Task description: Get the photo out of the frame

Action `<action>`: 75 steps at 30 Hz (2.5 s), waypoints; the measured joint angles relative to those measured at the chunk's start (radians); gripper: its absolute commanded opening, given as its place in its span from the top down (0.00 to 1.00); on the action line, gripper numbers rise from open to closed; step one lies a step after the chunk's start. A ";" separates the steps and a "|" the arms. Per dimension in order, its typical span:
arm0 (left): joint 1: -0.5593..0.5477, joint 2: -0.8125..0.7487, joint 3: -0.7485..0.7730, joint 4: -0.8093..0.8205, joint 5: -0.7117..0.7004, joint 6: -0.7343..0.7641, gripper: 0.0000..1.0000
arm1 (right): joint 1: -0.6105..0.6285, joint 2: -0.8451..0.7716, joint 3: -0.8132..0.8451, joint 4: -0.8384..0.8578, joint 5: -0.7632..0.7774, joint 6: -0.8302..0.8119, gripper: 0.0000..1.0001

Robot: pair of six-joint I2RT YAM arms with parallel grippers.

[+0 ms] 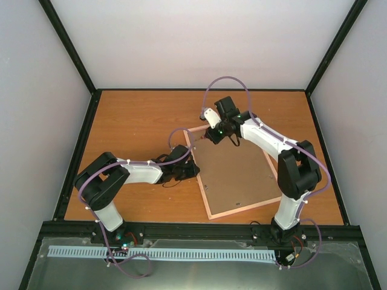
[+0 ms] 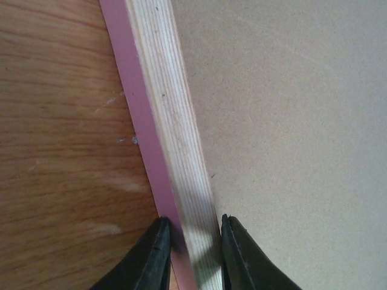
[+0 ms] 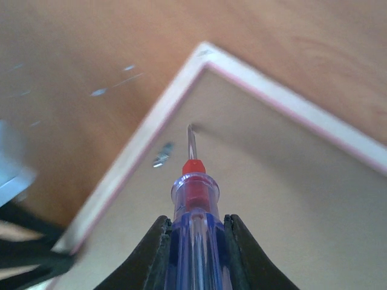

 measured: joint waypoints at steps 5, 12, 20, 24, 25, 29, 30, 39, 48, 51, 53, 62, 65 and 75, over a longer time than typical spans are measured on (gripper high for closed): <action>0.000 -0.001 -0.003 0.005 -0.004 -0.004 0.97 | 0.000 0.018 0.027 0.051 0.164 0.065 0.97; 0.000 -0.030 -0.007 -0.036 -0.018 0.000 0.78 | -0.008 -0.087 0.004 -0.017 0.115 0.053 0.97; 0.019 -0.208 0.027 -0.277 -0.119 0.102 0.30 | -0.040 -0.439 -0.187 -0.104 0.106 -0.095 0.97; 0.115 -0.214 0.134 -0.304 -0.134 0.209 0.21 | -0.042 -0.580 -0.276 -0.218 0.109 -0.200 0.97; 0.143 -0.200 0.173 -0.310 -0.136 0.238 0.21 | -0.041 -0.605 -0.288 -0.249 0.113 -0.224 0.97; 0.230 -0.043 0.428 -0.336 -0.109 0.370 0.21 | -0.041 -0.686 -0.320 -0.380 0.104 -0.352 0.97; 0.243 0.012 0.500 -0.339 -0.094 0.401 0.21 | -0.041 -0.706 -0.328 -0.419 0.094 -0.393 0.97; 0.283 0.500 1.019 -0.472 0.050 0.626 0.13 | -0.039 -0.743 -0.358 -0.713 -0.018 -0.640 0.97; 0.283 0.690 1.174 -0.582 0.107 0.732 0.24 | 0.021 -0.707 -0.371 -0.846 -0.114 -0.736 0.97; 0.283 0.694 1.174 -0.586 0.137 0.757 0.29 | 0.081 -0.667 -0.394 -0.851 -0.145 -0.733 0.97; 0.283 0.695 1.174 -0.586 0.146 0.768 0.31 | 0.128 -0.638 -0.404 -0.855 -0.163 -0.724 0.97; 0.288 0.695 1.173 -0.597 0.167 0.790 0.34 | 0.192 -0.591 -0.409 -0.760 0.021 -0.549 0.97; 0.294 0.679 1.136 -0.583 0.155 0.790 0.34 | 0.196 -0.608 -0.409 -0.766 0.061 -0.509 0.97; 0.380 0.417 0.724 -0.383 0.133 0.745 0.35 | 0.155 -0.602 -0.384 -0.758 0.169 -0.473 0.97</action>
